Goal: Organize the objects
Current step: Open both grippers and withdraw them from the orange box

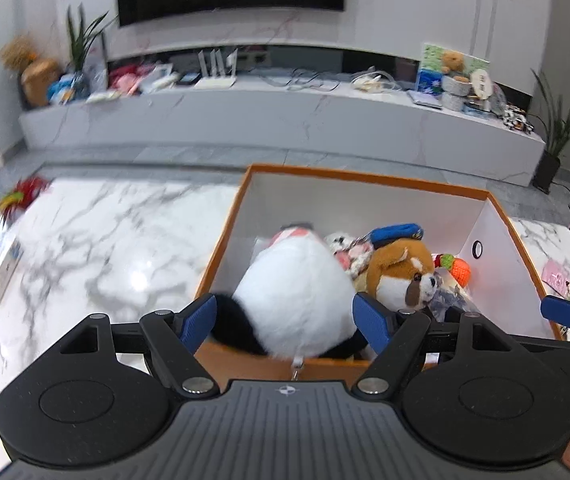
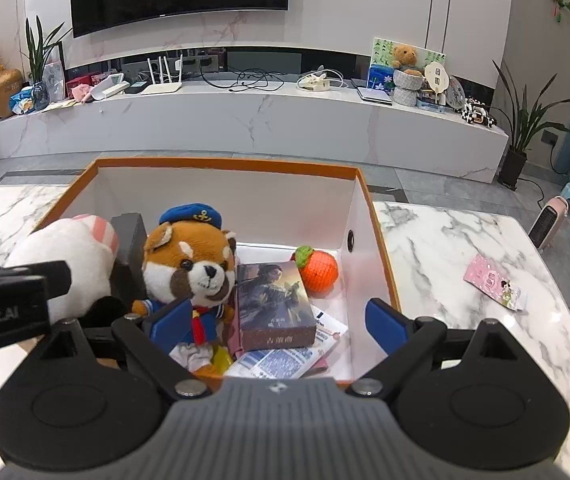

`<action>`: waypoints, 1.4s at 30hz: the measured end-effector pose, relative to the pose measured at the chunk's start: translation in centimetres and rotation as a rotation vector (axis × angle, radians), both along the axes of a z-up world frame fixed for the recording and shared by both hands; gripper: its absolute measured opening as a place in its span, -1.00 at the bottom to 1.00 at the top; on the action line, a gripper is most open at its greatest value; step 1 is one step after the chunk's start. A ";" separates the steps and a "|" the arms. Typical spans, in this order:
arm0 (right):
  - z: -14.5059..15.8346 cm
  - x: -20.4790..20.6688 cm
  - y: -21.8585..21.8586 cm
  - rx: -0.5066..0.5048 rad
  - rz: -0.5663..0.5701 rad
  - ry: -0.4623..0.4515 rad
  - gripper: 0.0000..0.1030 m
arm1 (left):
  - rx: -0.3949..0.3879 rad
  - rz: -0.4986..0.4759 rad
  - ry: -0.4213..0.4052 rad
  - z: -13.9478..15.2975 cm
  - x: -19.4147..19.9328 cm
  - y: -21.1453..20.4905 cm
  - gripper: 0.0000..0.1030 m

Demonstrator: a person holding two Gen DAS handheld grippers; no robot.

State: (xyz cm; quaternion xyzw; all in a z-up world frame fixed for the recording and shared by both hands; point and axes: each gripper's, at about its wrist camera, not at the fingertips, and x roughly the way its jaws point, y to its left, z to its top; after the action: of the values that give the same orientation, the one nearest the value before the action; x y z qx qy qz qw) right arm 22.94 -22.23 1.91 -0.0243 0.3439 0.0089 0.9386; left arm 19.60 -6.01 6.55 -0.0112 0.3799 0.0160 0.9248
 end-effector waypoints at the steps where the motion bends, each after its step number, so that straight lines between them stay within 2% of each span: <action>1: 0.2 -0.2 0.0 0.008 -0.008 -0.004 0.82 | 0.007 0.002 0.015 0.0 -0.2 0.1 0.72; 4: 1.0 -0.8 -0.2 0.035 -0.016 -0.018 0.84 | 0.040 0.007 0.029 0.2 -0.9 0.1 0.72; 9: 1.6 -2.0 -0.4 0.035 -0.026 -0.017 0.90 | 0.028 0.004 0.049 0.1 -1.9 0.4 0.72; 19: 1.9 -3.6 0.2 0.016 -0.008 0.001 0.90 | 0.086 0.086 0.101 0.5 -2.4 0.4 0.72; 31: 1.8 -3.5 0.1 0.009 -0.022 0.020 0.90 | 0.059 0.090 0.136 0.1 -2.6 0.7 0.72; 42: 1.9 -3.6 0.2 -0.006 -0.025 0.015 0.90 | 0.029 0.078 0.120 0.3 -2.7 0.9 0.72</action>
State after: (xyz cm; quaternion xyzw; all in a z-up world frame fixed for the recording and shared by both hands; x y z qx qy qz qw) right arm 19.34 -22.03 3.78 -0.0228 0.3512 -0.0038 0.9360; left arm 16.91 -5.12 6.88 -0.0117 0.4337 0.0584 0.8991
